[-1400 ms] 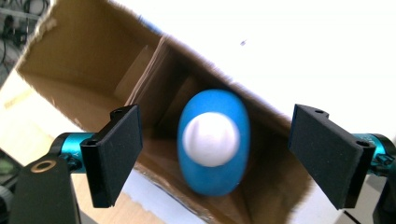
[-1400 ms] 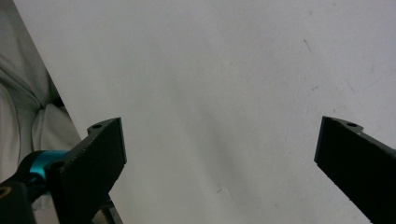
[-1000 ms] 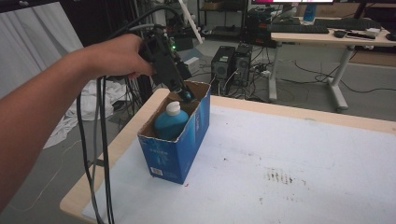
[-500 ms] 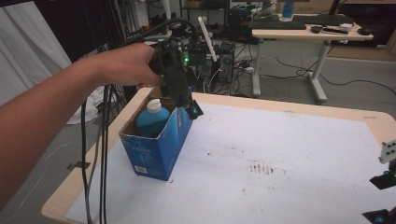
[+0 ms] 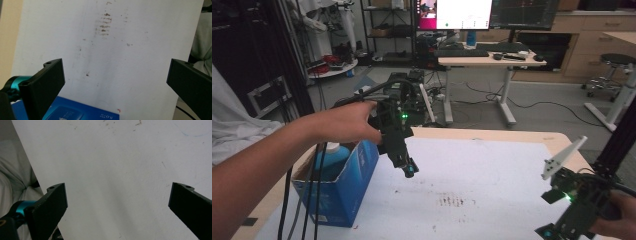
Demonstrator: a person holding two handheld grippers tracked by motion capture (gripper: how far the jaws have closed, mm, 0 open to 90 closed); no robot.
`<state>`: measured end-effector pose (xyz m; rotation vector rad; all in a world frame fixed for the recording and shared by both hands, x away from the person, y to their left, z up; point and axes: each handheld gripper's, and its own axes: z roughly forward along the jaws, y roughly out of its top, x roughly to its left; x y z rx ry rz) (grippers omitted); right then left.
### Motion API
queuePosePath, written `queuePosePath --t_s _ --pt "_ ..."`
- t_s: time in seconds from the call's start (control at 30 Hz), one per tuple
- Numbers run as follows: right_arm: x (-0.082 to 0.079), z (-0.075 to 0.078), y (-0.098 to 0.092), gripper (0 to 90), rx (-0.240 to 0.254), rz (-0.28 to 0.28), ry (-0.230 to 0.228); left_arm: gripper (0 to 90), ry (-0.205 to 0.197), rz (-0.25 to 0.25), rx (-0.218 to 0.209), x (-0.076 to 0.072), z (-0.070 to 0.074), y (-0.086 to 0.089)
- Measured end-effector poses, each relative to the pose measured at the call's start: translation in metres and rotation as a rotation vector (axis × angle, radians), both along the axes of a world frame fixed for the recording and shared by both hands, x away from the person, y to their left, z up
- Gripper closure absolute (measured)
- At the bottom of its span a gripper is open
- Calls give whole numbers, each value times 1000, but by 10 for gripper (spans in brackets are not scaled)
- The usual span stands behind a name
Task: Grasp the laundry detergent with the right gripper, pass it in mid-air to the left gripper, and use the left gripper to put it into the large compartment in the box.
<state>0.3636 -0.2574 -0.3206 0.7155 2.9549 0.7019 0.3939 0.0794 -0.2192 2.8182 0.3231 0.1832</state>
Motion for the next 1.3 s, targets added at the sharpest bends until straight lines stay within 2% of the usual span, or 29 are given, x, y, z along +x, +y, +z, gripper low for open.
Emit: queuePosePath --t_s 0.27,0.57,0.93,1.3 --pt "-1 3 7 12 -6 4 -8 16 27 -15 42 5 -29 -29" --pt "-3 3 12 12 -6 11 -12 16 53 -41 72 4 -55 -44" --pt "0 -1 18 12 -7 34 -2 16 58 -55 83 3 -64 -52" --pt "0 -1 17 12 -5 36 -1 16 57 -46 76 5 -65 -52"
